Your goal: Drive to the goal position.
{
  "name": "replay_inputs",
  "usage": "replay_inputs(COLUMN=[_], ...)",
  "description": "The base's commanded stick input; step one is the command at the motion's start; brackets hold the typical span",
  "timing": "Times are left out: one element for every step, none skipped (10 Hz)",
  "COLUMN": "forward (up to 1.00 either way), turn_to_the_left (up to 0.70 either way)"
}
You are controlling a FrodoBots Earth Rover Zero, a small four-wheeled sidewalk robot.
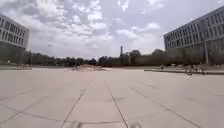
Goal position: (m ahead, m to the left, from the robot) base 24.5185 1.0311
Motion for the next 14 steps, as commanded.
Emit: replay_inputs(forward=[0.93, 0.93, 0.93, 0.93, 0.93, 0.93, 0.93, 0.93, 0.93, 0.93, 0.93, 0.93, 0.93, 0.93], turn_to_the_left=[0.04, 0.04, 0.04, 0.04, 0.04, 0.04, 0.04, 0.04, 0.04, 0.04, 0.04, 0.04, 0.04, 0.04])
